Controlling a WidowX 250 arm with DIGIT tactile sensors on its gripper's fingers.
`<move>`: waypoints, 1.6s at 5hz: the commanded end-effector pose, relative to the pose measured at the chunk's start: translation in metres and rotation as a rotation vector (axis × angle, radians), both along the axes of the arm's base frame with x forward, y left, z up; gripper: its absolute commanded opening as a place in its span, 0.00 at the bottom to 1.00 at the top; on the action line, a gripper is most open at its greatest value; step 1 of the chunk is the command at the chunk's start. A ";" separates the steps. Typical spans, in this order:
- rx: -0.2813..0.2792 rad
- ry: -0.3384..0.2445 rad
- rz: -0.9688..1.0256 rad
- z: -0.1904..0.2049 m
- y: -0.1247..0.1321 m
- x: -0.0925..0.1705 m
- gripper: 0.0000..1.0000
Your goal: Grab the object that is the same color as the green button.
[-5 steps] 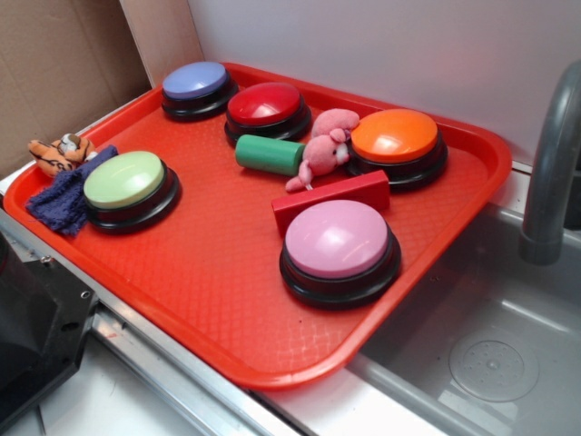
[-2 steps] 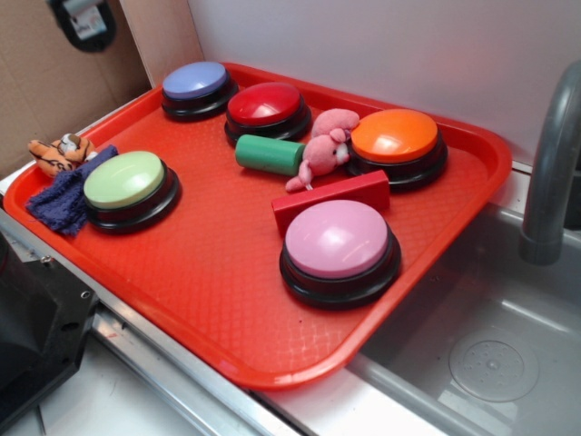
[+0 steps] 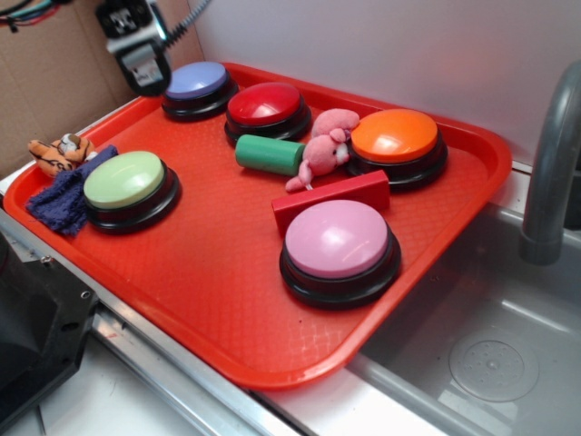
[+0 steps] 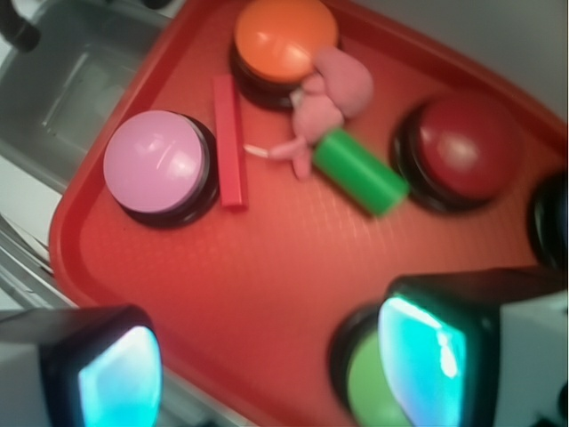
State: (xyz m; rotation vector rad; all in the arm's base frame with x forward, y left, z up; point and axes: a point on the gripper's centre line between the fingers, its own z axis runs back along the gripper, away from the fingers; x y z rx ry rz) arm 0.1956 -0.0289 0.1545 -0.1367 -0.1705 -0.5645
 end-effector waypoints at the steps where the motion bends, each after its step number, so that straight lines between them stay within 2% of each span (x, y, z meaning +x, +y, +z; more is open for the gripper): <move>1: 0.049 -0.090 -0.293 -0.041 -0.002 0.038 1.00; 3: 0.108 -0.131 -0.505 -0.075 0.004 0.065 1.00; 5: 0.104 -0.128 -0.644 -0.099 -0.005 0.077 1.00; 6: 0.099 -0.105 -0.639 -0.113 -0.007 0.082 1.00; 8: 0.130 -0.095 -0.724 -0.121 -0.015 0.077 1.00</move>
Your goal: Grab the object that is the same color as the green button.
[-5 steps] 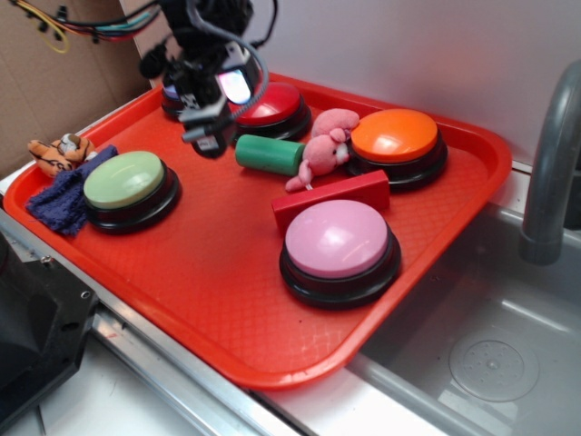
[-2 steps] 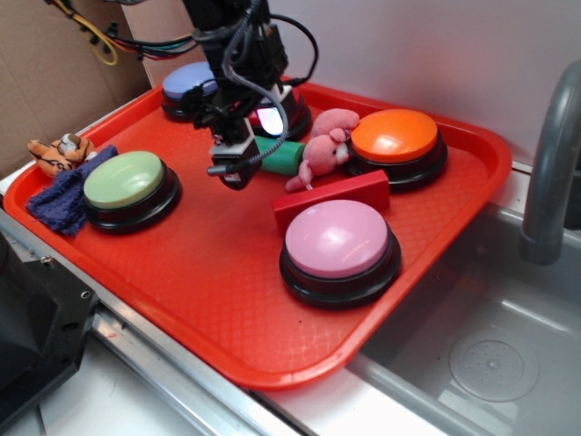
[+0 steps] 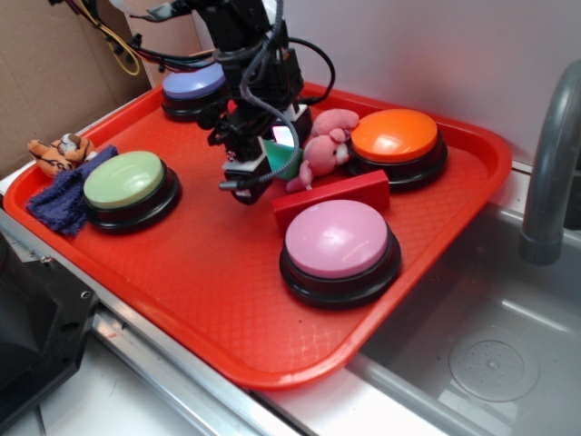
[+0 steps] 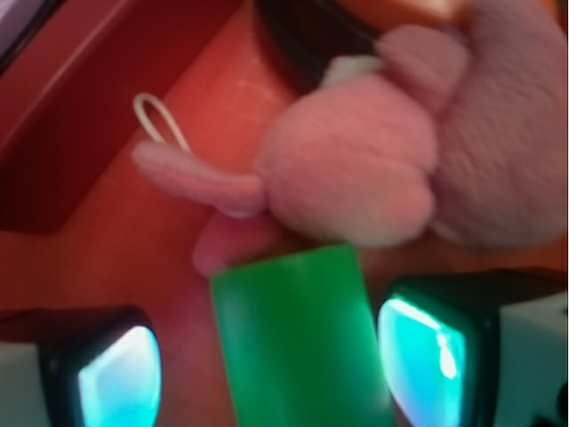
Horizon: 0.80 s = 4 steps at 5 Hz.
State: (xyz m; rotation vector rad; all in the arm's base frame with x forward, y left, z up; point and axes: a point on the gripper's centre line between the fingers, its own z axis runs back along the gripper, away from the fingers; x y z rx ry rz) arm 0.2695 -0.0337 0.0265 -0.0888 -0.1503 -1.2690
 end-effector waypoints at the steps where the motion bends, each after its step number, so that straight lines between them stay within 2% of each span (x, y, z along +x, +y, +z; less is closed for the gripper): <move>1: 0.049 -0.056 -0.026 0.008 -0.013 0.001 0.00; 3: 0.042 -0.048 -0.014 0.014 -0.005 -0.001 0.00; 4: 0.065 0.003 0.162 0.029 -0.004 -0.003 0.00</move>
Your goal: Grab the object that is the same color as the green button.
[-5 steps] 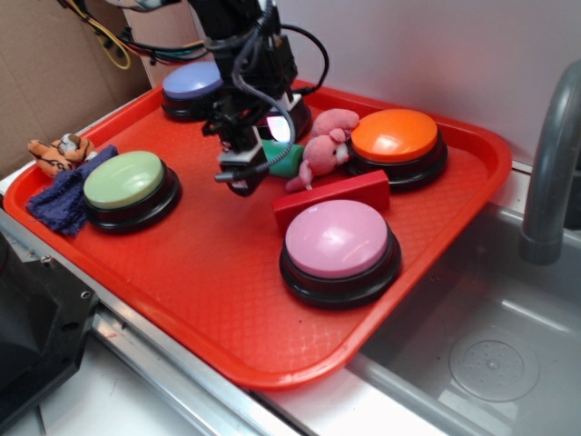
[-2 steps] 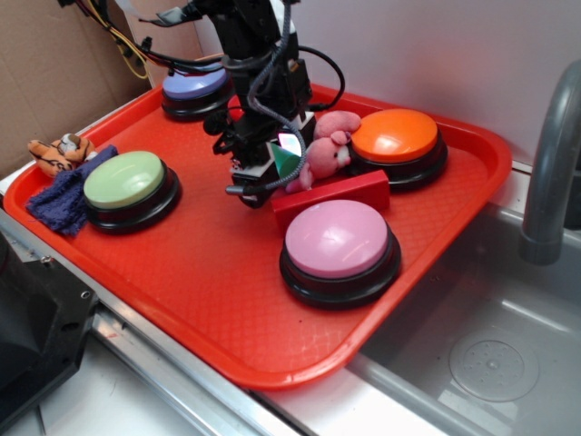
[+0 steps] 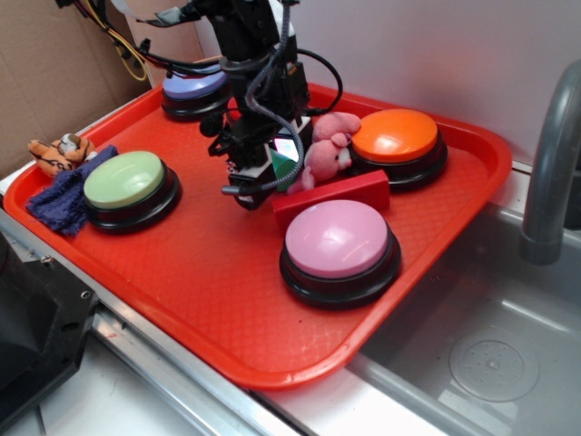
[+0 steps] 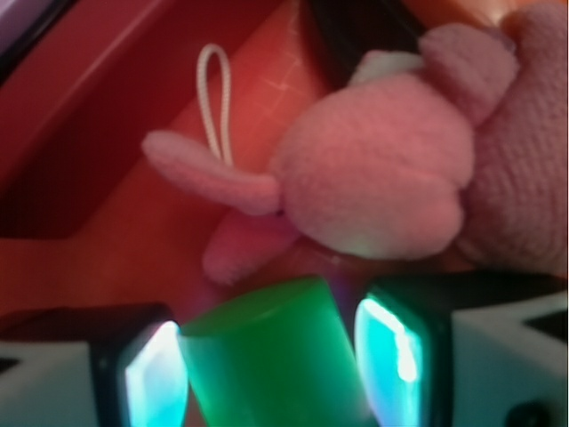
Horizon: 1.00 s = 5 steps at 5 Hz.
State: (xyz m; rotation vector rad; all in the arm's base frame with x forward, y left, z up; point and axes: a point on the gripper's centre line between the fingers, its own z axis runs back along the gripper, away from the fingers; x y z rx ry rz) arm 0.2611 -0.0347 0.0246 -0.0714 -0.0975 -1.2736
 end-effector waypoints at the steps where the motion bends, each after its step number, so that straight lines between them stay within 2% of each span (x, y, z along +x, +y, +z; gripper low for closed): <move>1: 0.046 -0.014 0.414 0.063 -0.002 -0.004 0.00; 2: 0.100 0.060 0.660 0.075 -0.004 -0.015 0.00; 3: 0.045 0.138 0.906 0.098 -0.003 -0.035 0.00; 4: -0.019 0.162 1.152 0.118 -0.007 -0.052 0.00; 5: -0.042 0.134 1.243 0.132 -0.002 -0.063 0.00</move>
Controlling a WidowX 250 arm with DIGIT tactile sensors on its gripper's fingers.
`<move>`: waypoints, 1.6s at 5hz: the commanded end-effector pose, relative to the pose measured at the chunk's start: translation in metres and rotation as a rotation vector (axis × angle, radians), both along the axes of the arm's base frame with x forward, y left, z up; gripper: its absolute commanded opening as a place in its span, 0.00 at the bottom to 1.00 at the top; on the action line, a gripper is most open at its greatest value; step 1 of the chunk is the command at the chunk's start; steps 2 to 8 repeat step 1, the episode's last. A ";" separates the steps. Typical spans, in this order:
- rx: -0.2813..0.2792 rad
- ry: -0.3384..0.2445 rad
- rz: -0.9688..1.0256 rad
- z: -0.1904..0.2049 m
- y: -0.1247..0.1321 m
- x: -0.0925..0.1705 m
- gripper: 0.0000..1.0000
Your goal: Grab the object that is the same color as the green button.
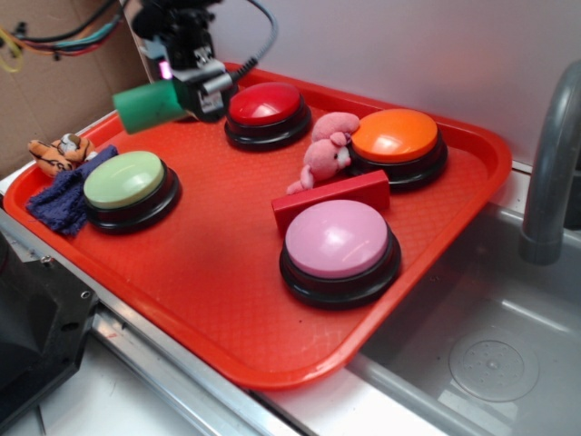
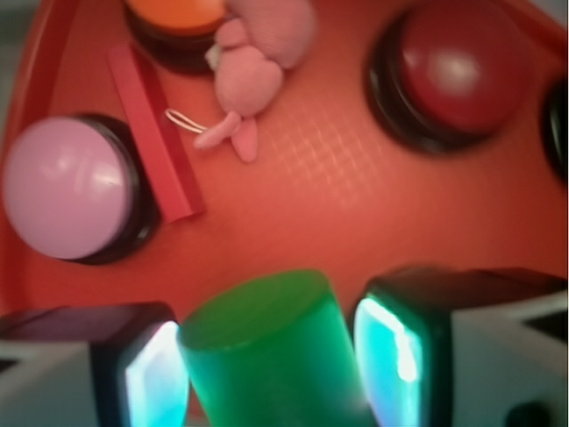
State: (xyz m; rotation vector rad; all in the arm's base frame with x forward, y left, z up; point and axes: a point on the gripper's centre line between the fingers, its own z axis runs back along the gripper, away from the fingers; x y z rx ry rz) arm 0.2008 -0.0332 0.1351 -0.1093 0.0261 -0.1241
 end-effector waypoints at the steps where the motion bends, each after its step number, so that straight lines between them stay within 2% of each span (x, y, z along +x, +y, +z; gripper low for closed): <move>1: 0.022 -0.048 0.162 0.024 0.005 -0.002 0.00; 8: 0.022 -0.048 0.162 0.024 0.005 -0.002 0.00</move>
